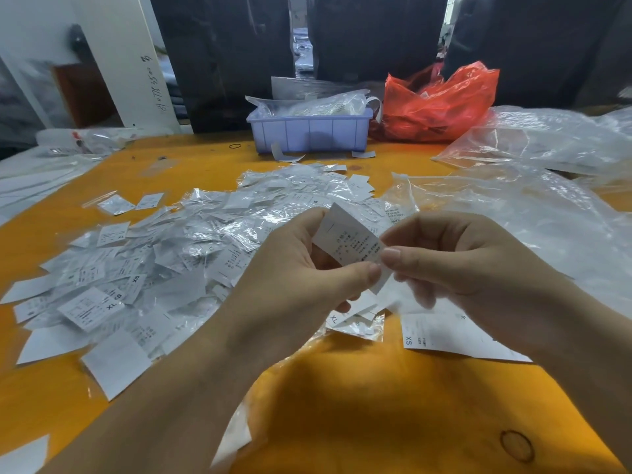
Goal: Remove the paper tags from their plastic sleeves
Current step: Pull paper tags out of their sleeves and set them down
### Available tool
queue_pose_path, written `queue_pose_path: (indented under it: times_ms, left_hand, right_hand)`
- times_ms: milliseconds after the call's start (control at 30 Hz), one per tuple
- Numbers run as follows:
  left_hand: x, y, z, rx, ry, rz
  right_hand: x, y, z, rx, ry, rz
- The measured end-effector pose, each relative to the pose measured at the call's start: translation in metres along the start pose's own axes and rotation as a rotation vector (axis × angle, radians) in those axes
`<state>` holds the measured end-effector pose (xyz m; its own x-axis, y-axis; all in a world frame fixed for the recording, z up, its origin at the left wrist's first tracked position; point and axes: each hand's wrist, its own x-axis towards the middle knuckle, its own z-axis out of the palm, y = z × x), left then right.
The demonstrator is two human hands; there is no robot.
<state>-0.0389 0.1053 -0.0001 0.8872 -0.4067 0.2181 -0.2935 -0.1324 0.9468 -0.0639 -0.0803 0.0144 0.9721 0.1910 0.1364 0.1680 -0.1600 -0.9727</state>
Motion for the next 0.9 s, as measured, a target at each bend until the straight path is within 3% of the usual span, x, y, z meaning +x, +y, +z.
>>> queue_pose_path:
  times_ms: [300, 533, 900]
  left_hand:
    - [-0.0016, 0.0038, -0.0007, -0.146, 0.173, 0.019]
    - [-0.0022, 0.0016, 0.0029, -0.164, 0.173, 0.035]
    - [-0.0012, -0.0001, 0.0078, -0.415, 0.11, -0.097]
  right_hand:
    - [-0.0017, -0.0017, 0.0011, 0.109, 0.001, 0.01]
    - [-0.002, 0.0014, 0.0052, 0.118, 0.046, 0.002]
    - [-0.0013, 0.003, 0.0067, 0.116, 0.116, -0.031]
